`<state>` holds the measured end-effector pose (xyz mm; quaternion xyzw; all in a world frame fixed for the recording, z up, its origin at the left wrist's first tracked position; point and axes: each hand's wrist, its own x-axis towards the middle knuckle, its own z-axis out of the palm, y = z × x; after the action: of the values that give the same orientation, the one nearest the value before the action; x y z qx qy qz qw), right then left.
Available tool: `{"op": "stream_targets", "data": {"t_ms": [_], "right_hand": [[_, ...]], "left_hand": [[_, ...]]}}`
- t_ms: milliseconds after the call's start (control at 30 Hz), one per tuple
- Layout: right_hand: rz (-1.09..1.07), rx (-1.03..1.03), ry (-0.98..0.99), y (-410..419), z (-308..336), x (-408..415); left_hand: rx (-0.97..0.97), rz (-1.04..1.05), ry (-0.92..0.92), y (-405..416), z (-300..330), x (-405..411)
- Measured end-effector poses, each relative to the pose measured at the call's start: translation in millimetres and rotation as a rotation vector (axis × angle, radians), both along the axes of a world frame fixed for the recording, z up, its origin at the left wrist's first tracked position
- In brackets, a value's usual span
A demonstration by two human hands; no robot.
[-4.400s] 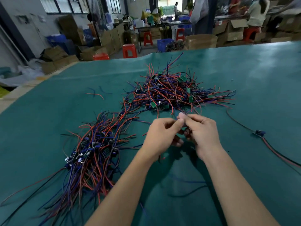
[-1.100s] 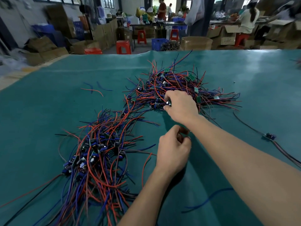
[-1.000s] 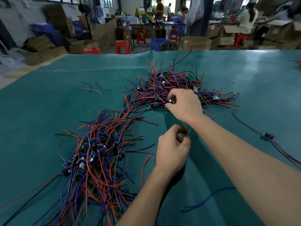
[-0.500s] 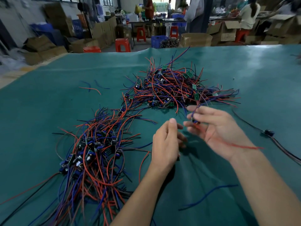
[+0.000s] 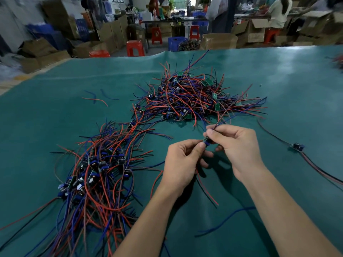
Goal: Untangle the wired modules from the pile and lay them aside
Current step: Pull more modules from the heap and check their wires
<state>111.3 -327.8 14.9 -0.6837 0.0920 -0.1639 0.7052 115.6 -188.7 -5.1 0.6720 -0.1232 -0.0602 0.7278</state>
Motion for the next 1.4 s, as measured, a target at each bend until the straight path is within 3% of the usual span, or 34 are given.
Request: {"op": "stream_targets", "data": {"t_ms": [133,333,533,633,700,800,900,1000,1133,1300,1400], "right_hand": [[-0.02,-0.12,-0.029,-7,-1,1],[-0.255,-0.151,-0.121,-37,6,2],[-0.592,-0.011,-0.188,-60,7,2],[-0.778,0.076,-0.148,-67,7,0],[-0.641,0.03,-0.056,-59,5,2],[-0.14,-0.234,0.071,-29,-1,3],[0.165,-0.47,0.015,-3,-8,0],[0.133,-0.453,-0.073,-1,-6,-1],[-0.086,-0.4,-0.222,-21,3,0],[-0.339,-0.06,-0.437,-41,34,-11],[-0.338,0.021,-0.478,-29,67,-13]], "left_hand": [[0.068,-0.017,-0.03,-1,-2,1],[0.141,-0.042,-0.059,0,-4,1],[0.177,-0.022,-0.056,0,-3,0],[0.062,0.109,0.04,2,-2,4],[-0.019,0.166,0.079,0,-1,6],[-0.028,0.162,0.049,-2,-2,4],[0.048,0.135,-0.012,-3,-4,3],[0.099,0.108,-0.026,-3,-5,3],[0.123,0.011,-0.042,-3,-2,0],[0.158,-0.024,-0.097,-3,-3,-2],[0.216,0.024,-0.104,-3,-5,-1]]}}
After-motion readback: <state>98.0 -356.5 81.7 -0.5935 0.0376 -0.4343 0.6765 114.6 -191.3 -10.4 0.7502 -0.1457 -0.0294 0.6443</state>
